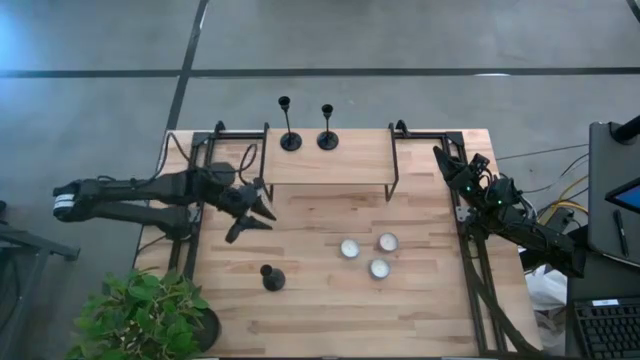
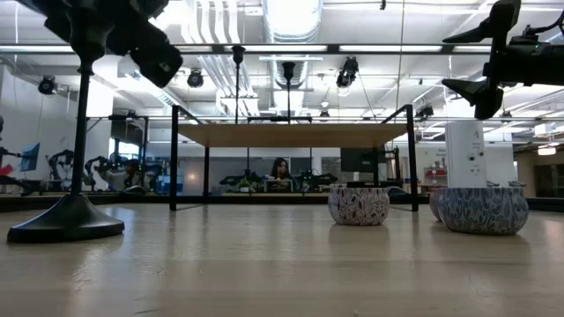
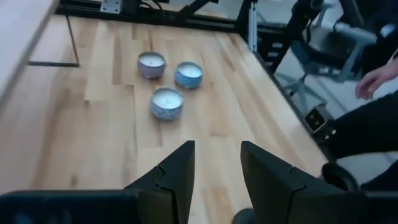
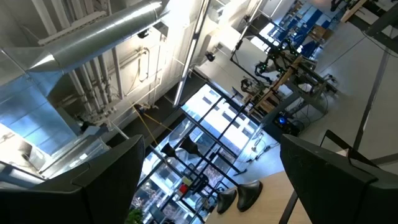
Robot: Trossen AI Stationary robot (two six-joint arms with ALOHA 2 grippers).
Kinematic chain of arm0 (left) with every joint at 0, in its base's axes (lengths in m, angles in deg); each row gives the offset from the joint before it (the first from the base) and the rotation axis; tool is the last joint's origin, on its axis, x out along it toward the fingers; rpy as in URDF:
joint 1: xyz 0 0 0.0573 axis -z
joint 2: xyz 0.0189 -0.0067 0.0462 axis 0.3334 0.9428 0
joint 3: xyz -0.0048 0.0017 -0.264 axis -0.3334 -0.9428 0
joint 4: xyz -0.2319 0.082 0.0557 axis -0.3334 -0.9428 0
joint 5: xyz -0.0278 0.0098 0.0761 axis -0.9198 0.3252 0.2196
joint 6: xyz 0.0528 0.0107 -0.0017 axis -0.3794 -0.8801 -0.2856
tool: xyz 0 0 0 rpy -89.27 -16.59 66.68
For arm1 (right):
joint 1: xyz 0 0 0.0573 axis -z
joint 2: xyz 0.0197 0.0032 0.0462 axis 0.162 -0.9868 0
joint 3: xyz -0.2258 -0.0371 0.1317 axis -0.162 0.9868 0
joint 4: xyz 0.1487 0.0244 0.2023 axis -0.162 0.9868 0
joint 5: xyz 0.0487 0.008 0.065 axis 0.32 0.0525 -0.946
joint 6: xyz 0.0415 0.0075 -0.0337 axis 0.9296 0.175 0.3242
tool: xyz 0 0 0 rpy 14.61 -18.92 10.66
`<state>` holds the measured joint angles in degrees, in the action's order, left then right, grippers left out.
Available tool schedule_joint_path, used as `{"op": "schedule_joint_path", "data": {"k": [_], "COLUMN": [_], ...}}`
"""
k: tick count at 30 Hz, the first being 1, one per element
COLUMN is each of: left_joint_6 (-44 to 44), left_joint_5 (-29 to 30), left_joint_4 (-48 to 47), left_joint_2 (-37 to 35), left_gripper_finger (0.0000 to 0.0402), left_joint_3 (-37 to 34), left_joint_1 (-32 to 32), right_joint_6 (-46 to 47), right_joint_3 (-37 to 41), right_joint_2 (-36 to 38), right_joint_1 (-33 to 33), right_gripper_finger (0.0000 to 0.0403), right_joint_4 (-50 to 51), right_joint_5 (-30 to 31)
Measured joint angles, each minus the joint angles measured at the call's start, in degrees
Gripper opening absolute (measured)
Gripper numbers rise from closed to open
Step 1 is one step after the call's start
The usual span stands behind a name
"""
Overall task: Pick & Place candle stick holders
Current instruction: Align the black candle holder with the other candle holder on the shelf
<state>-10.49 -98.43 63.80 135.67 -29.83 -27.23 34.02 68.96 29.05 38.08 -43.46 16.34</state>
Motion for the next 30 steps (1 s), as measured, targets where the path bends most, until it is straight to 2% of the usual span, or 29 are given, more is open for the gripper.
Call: {"op": "schedule_joint_path", "data": {"k": [7, 11, 15, 24, 30], "left_joint_6": [8.98, 11.63, 14.22, 18.09, 17.75], "left_joint_5": [12.9, 20.19, 24.79, 25.3, 24.17], "left_joint_4": [11.56, 11.53, 10.1, 2.15, -0.37], "left_joint_2": [-3.7, -5.62, -6.59, -6.59, -6.23], "left_gripper_finger": [0.0135, 0.0135, 0.0135, 0.0135, 0.0135], "left_joint_3": [-8.92, -11.12, -11.63, -11.65, -11.65], "left_joint_1": [10.21, 15.5, 19.79, 27.06, 29.13], "right_joint_6": [0.01, -0.01, 0.0, 0.01, 0.0], "right_joint_3": [-0.01, -0.01, 0.0, 0.0, -0.01], "right_joint_2": [-0.01, 0.0, 0.0, -0.01, 0.0], "right_joint_1": [0.0, 0.0, 0.0, 0.0, 0.01], "right_gripper_finger": [0.0366, 0.0366, 0.0366, 0.0366, 0.0366], "right_joint_4": [0.0, 0.0, 0.0, 0.0, 0.0], "right_joint_5": [0.0, 0.0, 0.0, 0.0, 0.0]}}
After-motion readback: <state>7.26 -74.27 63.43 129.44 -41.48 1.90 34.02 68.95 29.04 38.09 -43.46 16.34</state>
